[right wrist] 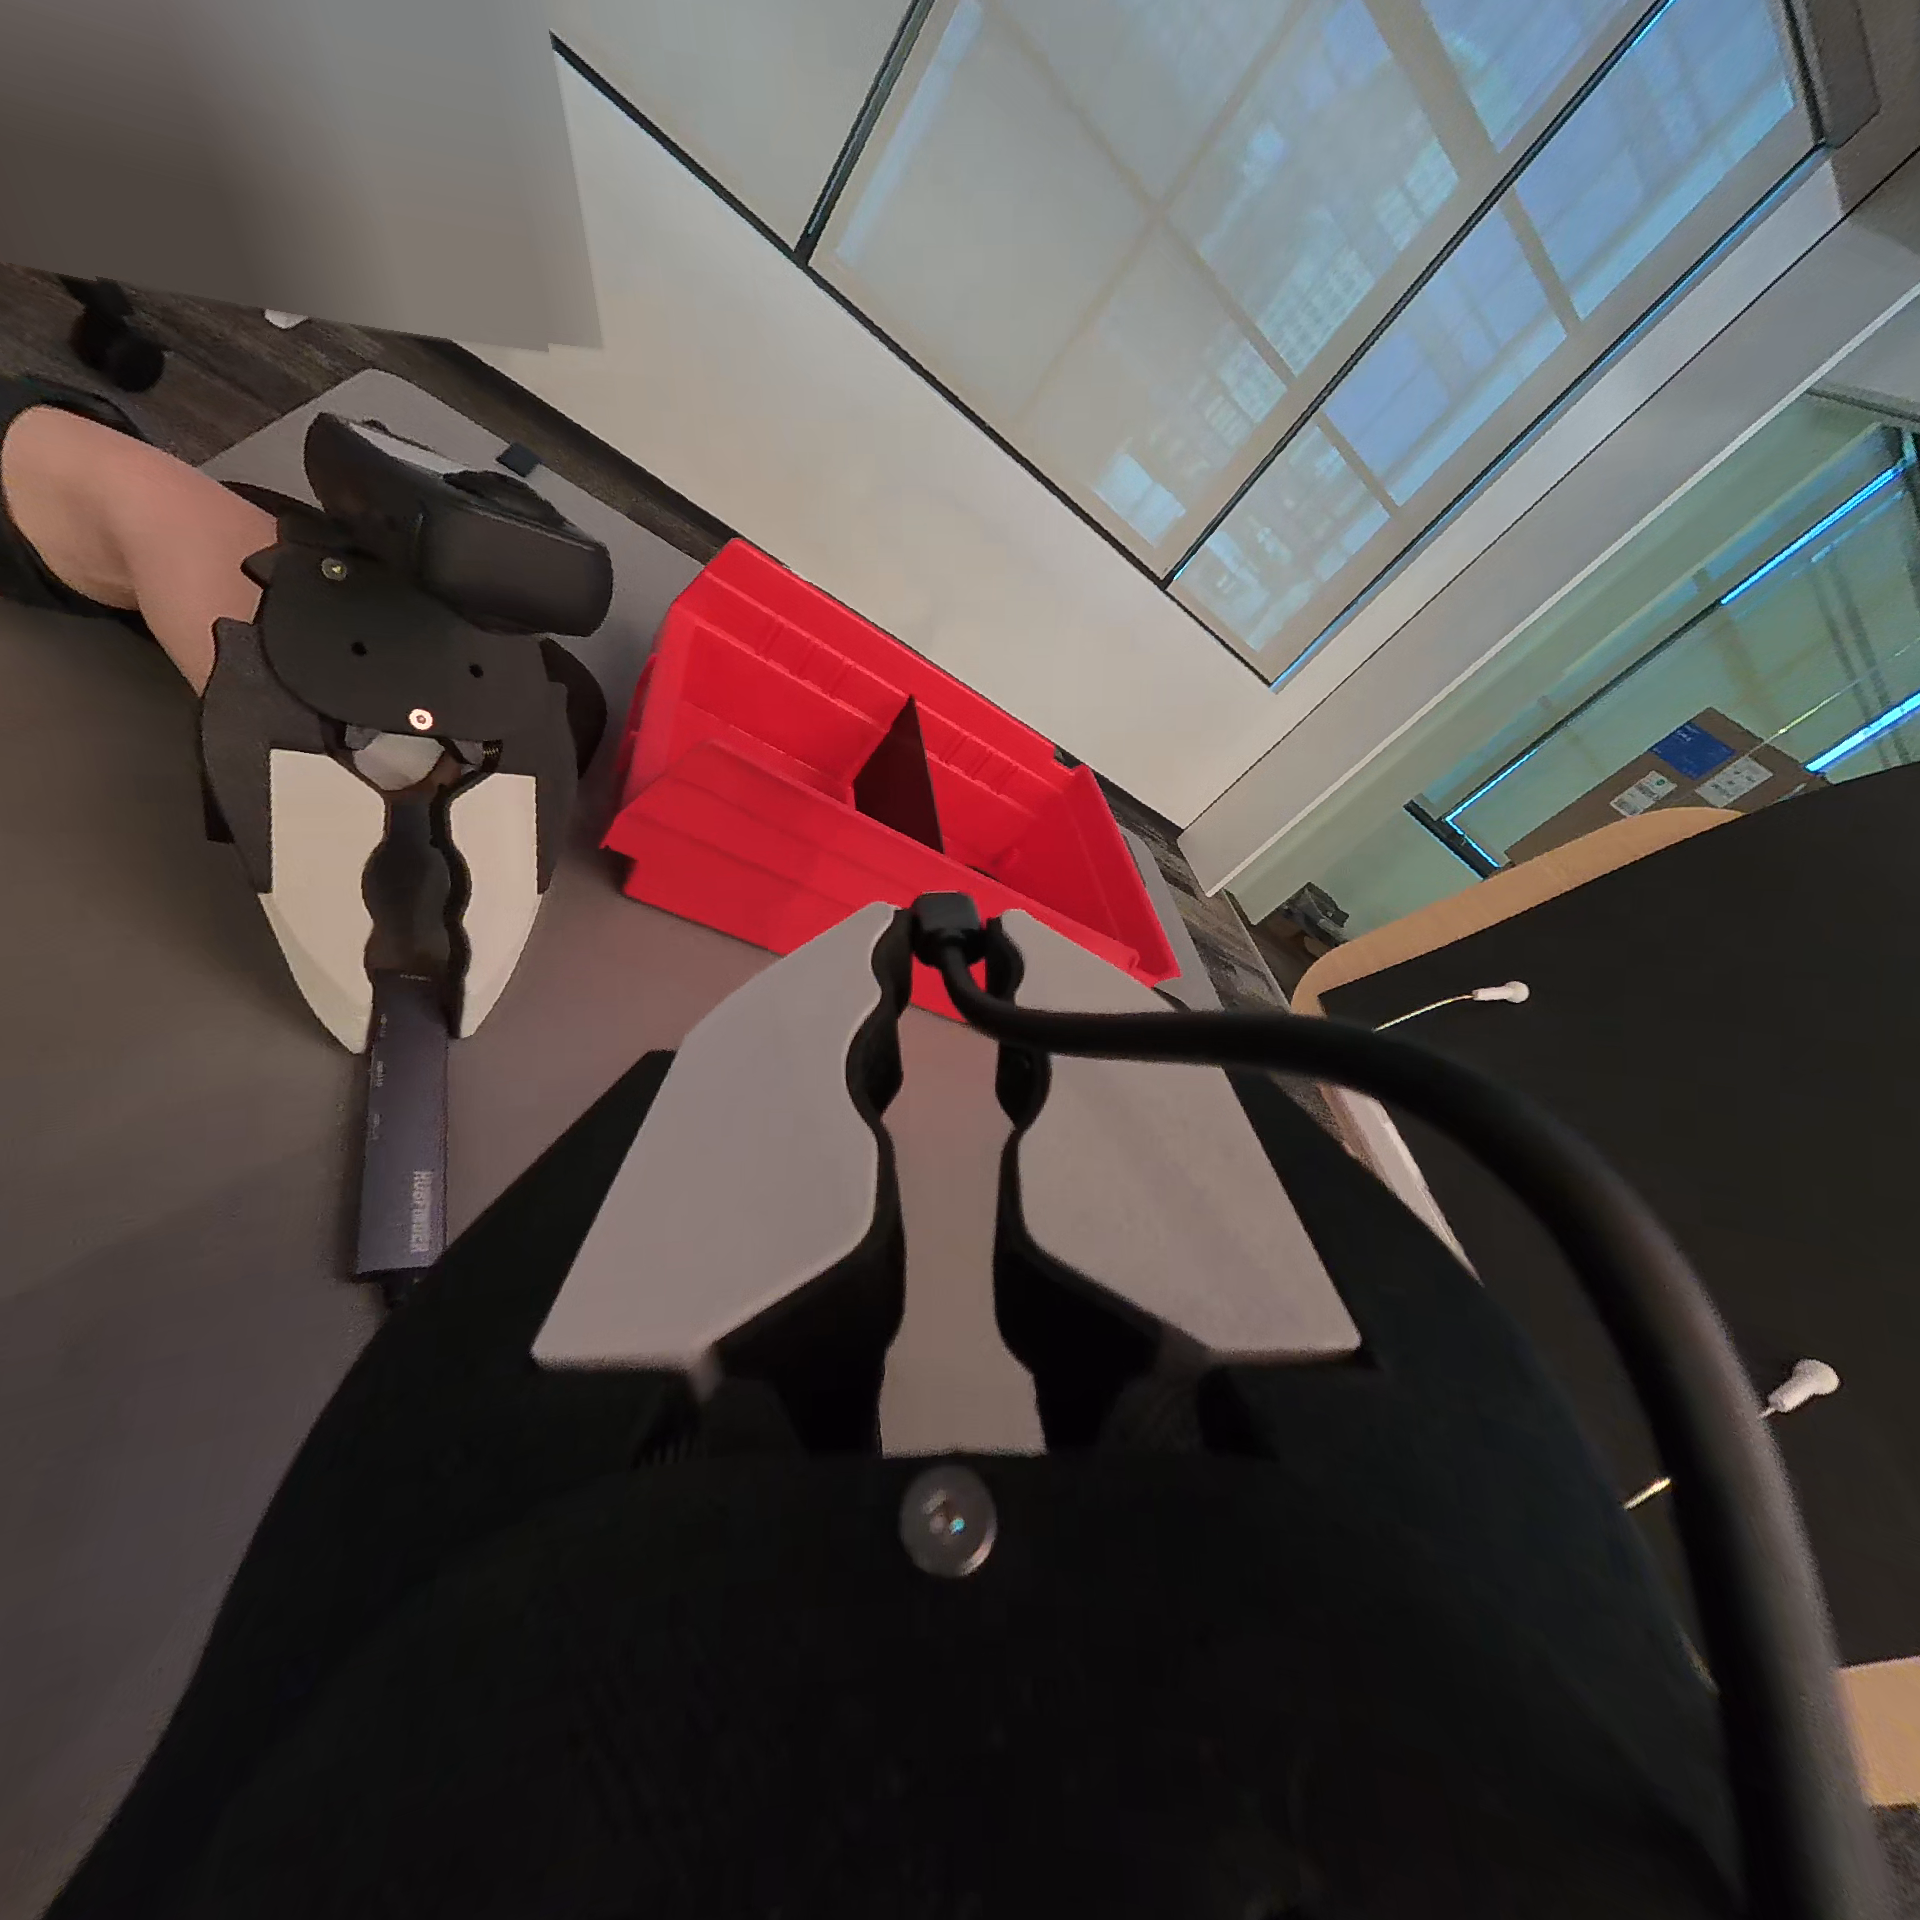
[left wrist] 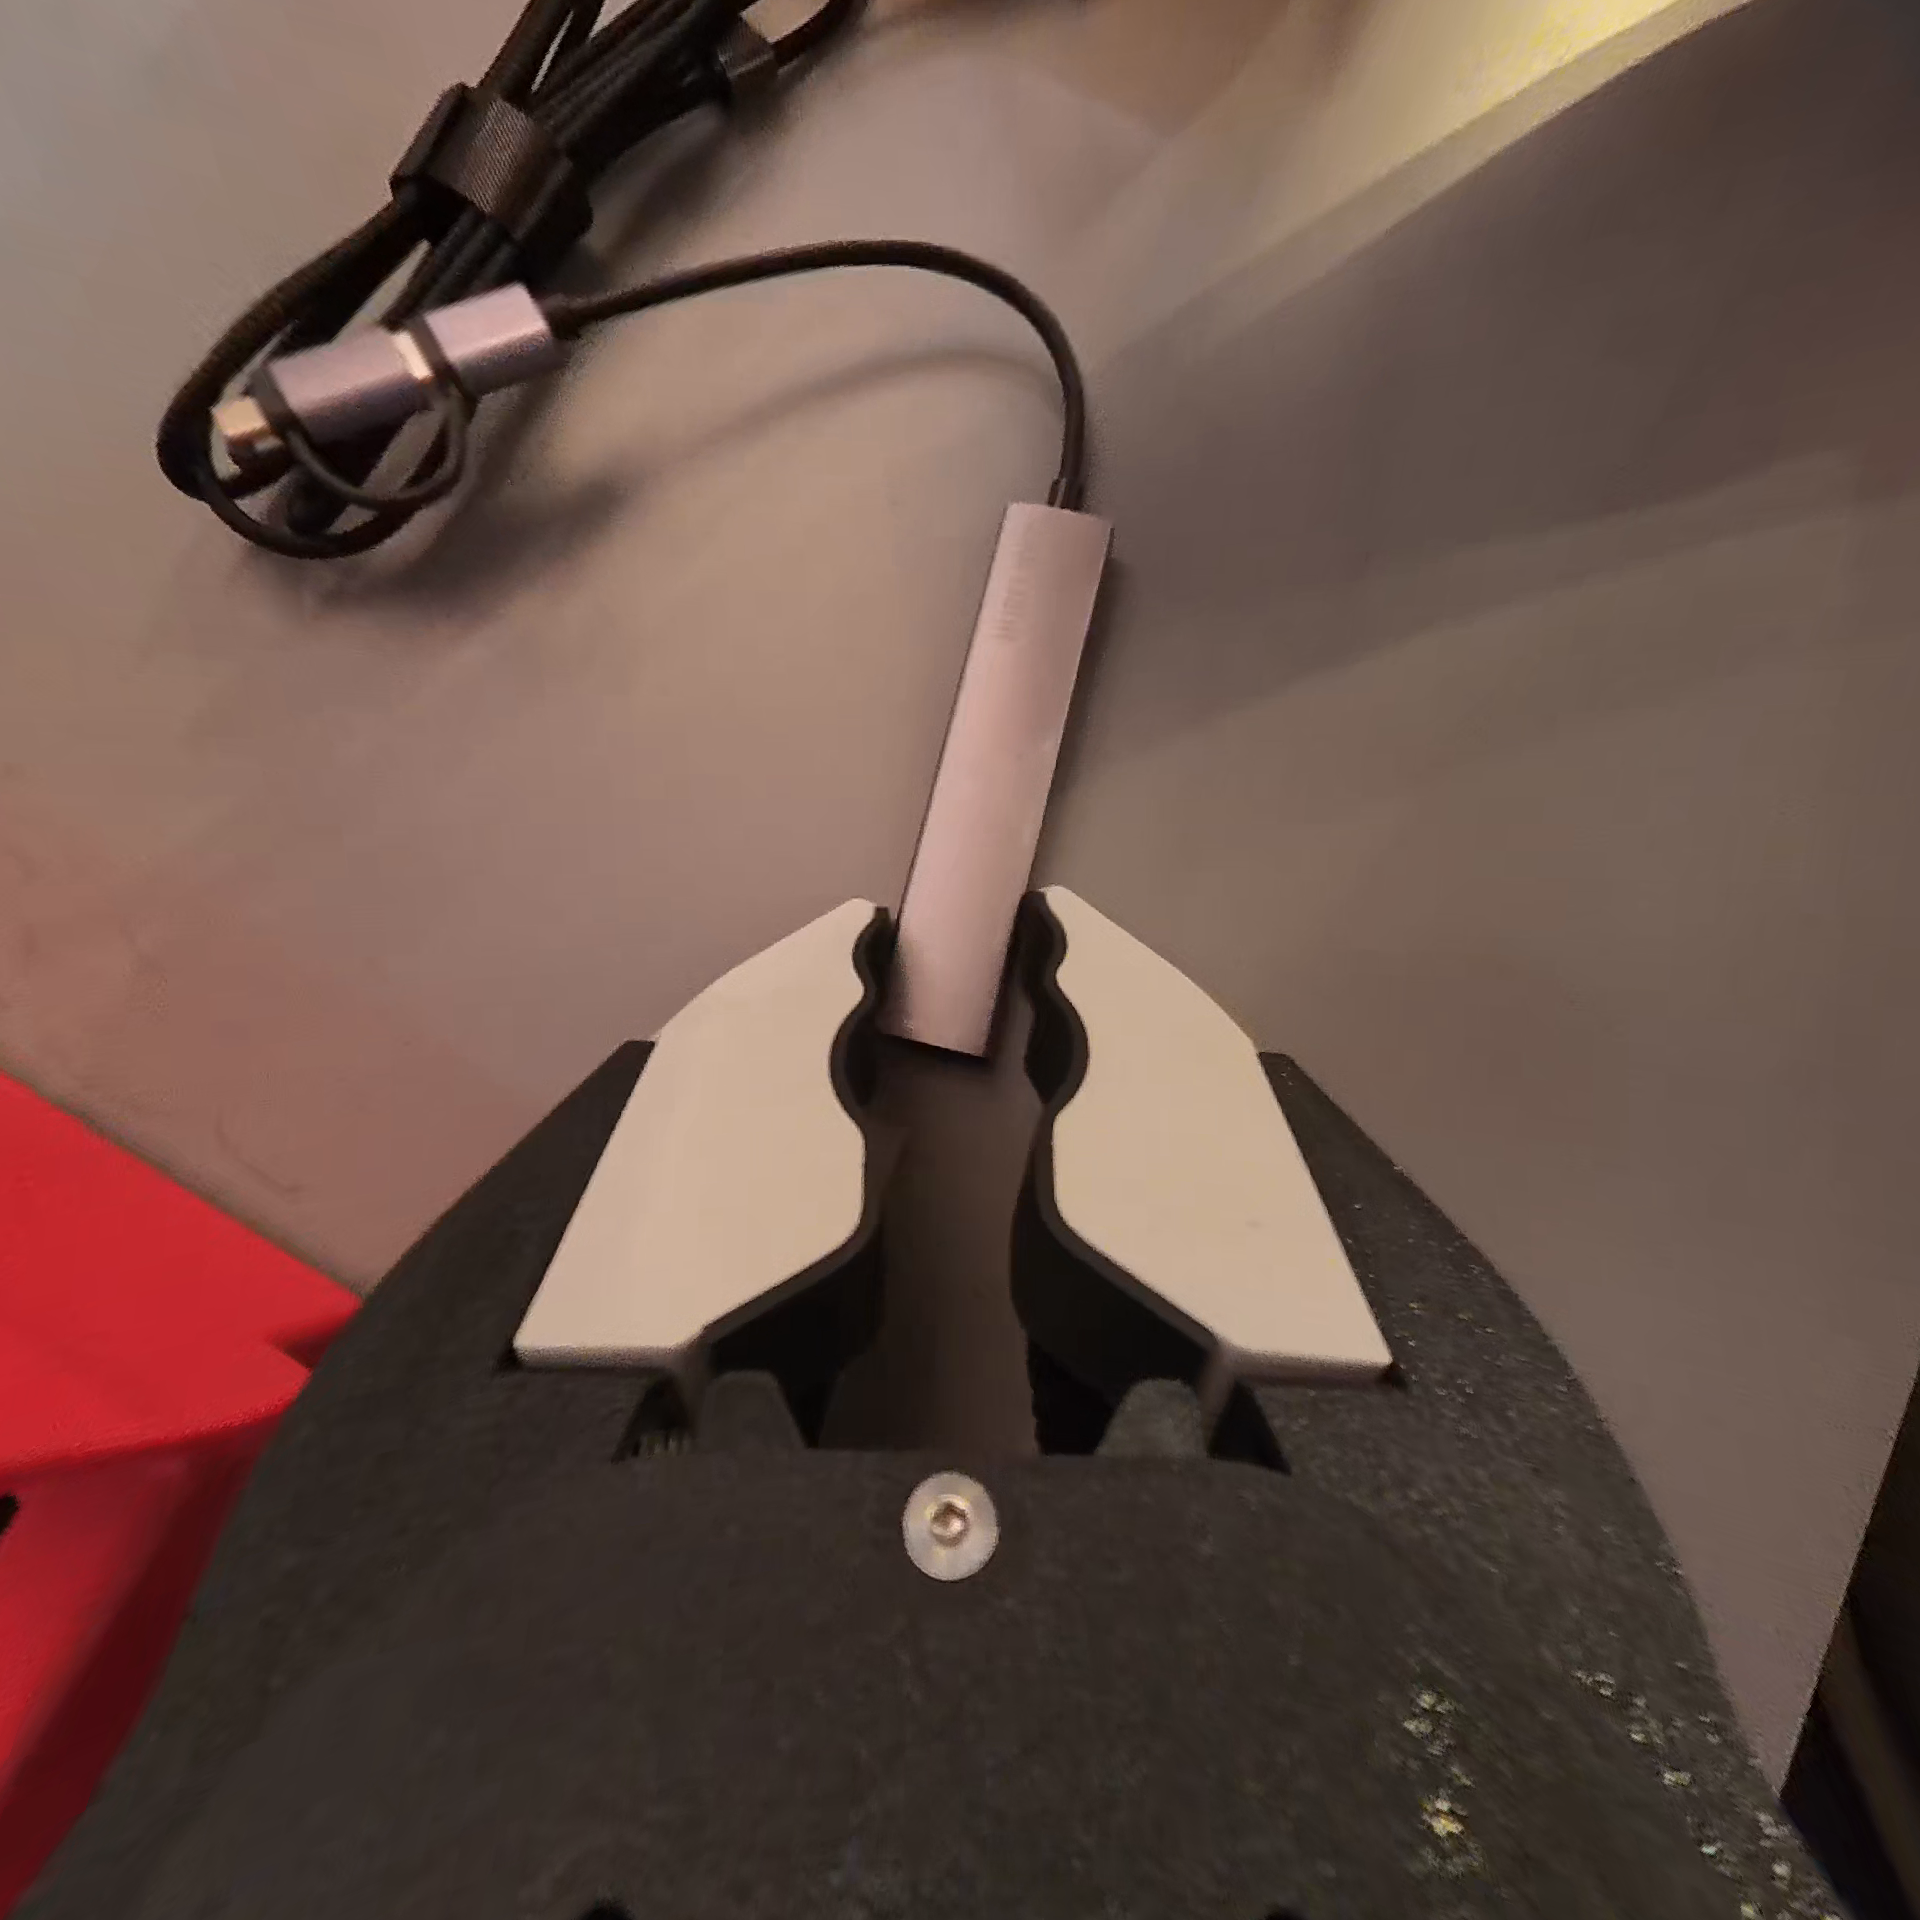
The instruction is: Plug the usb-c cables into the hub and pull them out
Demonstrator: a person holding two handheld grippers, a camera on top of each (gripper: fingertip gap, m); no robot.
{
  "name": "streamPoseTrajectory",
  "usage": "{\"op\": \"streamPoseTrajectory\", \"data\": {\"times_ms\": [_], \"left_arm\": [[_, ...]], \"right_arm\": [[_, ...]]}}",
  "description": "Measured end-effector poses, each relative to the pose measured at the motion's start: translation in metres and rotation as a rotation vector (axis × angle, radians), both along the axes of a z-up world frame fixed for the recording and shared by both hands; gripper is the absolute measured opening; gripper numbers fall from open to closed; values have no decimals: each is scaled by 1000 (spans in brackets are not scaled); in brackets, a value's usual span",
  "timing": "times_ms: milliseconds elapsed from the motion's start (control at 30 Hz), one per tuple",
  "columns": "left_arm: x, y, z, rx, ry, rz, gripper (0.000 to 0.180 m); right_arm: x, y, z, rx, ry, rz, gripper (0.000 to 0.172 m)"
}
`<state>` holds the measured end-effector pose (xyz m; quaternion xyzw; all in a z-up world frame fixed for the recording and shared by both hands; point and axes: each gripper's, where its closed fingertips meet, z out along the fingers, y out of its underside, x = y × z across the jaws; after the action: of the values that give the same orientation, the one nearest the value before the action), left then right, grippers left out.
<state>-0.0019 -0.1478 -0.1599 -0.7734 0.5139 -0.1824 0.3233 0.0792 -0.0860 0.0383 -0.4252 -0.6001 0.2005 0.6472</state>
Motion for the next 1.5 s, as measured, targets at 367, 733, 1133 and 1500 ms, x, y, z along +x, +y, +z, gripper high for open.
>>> {"op": "streamPoseTrajectory", "data": {"times_ms": [367, 733, 1133, 1500], "left_arm": [[23, 4, 29, -183, -312, 71, 21], [29, 42, 86, -134, -483, 160, 21], [7, 73, 114, -121, -673, 336, 21], [5, 83, 128, -105, -772, 412, 20]], "right_arm": [[3, 3, 1, -6, 2, -10, 13], [5, 11, 7, -81, 50, -51, 13], [-23, 14, -24, -302, -44, -161, 13], [-32, 21, -39, -396, -10, -275, 13]]}}
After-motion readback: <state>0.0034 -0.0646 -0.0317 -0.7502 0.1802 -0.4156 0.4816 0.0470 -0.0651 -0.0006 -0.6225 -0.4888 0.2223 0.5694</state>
